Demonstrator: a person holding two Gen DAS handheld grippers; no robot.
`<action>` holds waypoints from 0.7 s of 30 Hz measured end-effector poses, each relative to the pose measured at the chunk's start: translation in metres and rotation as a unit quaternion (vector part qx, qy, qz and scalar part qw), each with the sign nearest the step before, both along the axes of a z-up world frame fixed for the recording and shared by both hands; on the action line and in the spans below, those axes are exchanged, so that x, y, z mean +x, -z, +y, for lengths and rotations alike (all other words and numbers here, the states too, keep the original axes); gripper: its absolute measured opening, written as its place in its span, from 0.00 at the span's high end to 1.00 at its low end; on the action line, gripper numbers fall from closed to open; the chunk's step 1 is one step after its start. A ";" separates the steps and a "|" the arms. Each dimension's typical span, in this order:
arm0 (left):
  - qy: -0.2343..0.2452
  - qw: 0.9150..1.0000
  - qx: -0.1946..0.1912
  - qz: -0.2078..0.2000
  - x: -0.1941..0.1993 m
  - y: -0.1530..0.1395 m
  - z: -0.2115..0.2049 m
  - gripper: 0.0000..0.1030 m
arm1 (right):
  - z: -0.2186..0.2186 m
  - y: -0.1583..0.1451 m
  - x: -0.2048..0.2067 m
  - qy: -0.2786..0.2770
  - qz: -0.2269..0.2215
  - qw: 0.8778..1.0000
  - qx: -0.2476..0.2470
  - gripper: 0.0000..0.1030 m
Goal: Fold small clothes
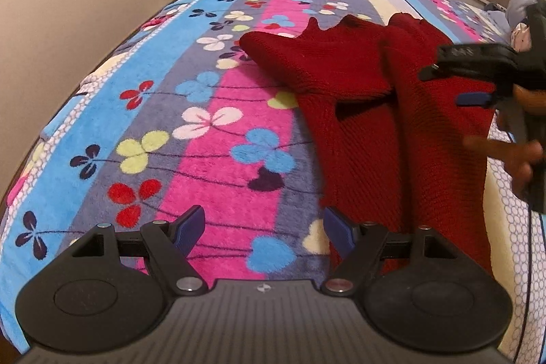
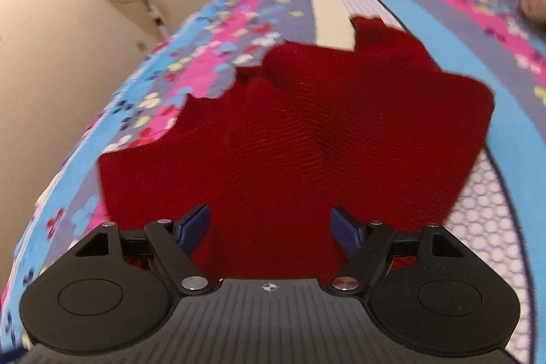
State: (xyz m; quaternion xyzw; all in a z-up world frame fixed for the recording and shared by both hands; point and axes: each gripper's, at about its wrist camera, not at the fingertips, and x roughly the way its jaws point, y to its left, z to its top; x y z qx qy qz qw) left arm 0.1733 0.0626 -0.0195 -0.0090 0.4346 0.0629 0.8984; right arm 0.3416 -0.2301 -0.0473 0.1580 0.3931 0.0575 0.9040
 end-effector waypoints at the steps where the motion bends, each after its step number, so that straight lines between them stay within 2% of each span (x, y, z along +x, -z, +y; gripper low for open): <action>1: 0.000 1.000 -0.001 0.000 0.000 0.000 0.000 0.21 | 0.001 0.003 0.008 -0.001 0.008 1.000 0.017 0.24; 3: 0.000 1.000 -0.006 -0.001 0.001 -0.001 0.002 0.21 | 0.010 0.007 0.018 -0.029 0.031 0.998 0.039 0.25; 4: -0.001 1.000 -0.008 -0.002 0.002 -0.002 0.002 0.21 | 0.017 0.009 0.021 -0.042 0.042 0.998 0.019 0.37; 5: -0.002 1.000 -0.009 -0.004 0.002 -0.003 0.004 0.21 | 0.027 0.011 0.022 -0.051 0.053 0.997 -0.031 0.47; 6: -0.004 1.000 -0.010 -0.005 0.002 -0.004 0.005 0.21 | 0.034 0.011 0.020 -0.060 0.056 0.994 -0.065 0.62; 7: -0.006 1.000 -0.012 -0.006 0.002 -0.005 0.006 0.21 | 0.036 0.010 0.015 -0.073 0.055 0.993 -0.075 0.75; 9: -0.010 1.000 -0.014 -0.006 0.002 -0.005 0.009 0.21 | 0.031 0.001 0.001 -0.081 0.042 0.994 -0.053 0.85; 13: -0.013 1.000 -0.011 -0.008 0.000 -0.006 0.010 0.21 | 0.009 -0.034 -0.051 -0.087 -0.004 0.994 -0.062 0.88; 16: -0.011 1.000 -0.011 -0.009 -0.002 -0.006 0.007 0.21 | -0.011 -0.059 -0.108 -0.079 -0.031 0.993 -0.082 0.88; 21: -0.002 1.000 -0.012 -0.017 -0.009 -0.009 0.001 0.21 | -0.029 -0.077 -0.216 -0.081 -0.039 0.990 -0.108 0.88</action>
